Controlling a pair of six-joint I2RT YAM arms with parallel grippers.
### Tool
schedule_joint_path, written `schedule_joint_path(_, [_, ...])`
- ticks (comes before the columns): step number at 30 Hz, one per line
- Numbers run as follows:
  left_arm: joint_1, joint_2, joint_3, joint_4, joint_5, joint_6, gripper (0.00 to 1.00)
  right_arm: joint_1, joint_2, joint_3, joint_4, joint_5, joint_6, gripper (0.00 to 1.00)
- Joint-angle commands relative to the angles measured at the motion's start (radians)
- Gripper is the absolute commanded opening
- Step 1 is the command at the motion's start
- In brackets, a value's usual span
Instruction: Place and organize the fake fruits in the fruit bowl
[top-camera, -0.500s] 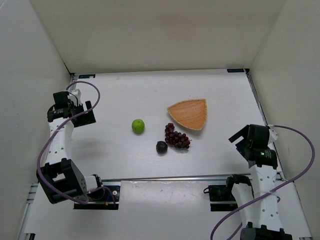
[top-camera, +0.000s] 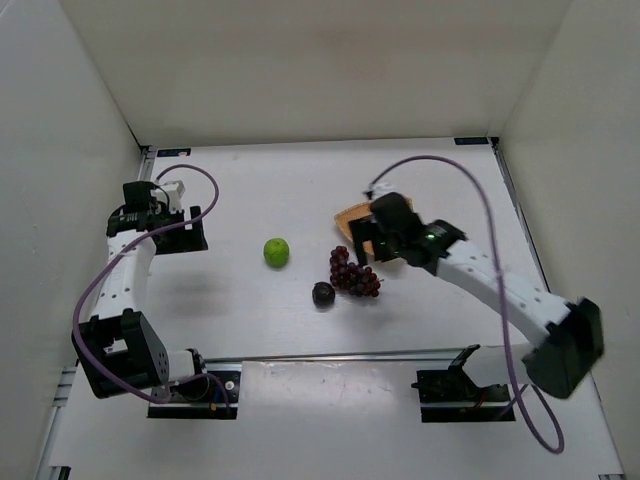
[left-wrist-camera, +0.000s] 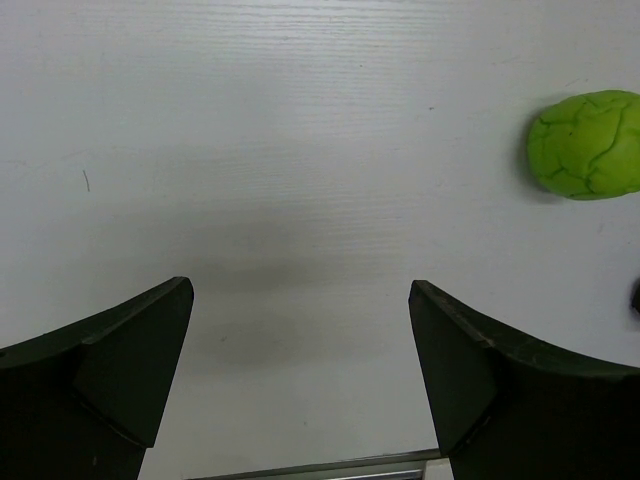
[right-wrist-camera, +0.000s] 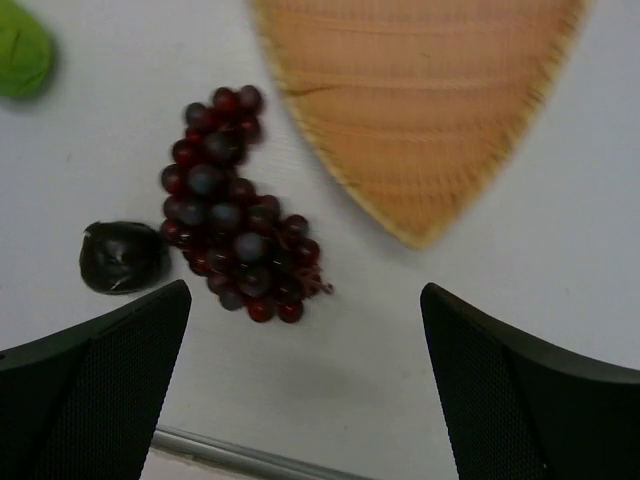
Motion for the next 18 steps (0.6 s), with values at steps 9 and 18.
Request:
schedule_joint_path(9, [-0.008, -0.015, -0.005, -0.023, -0.055, 0.015, 1.00, 0.191, 0.550, 0.219, 0.012, -0.026, -0.207, 1.00])
schedule_joint_path(18, [-0.008, -0.015, -0.015, -0.023, -0.055, 0.015, 1.00, 0.160, 0.650, 0.239, 0.012, -0.084, -0.155, 0.71])
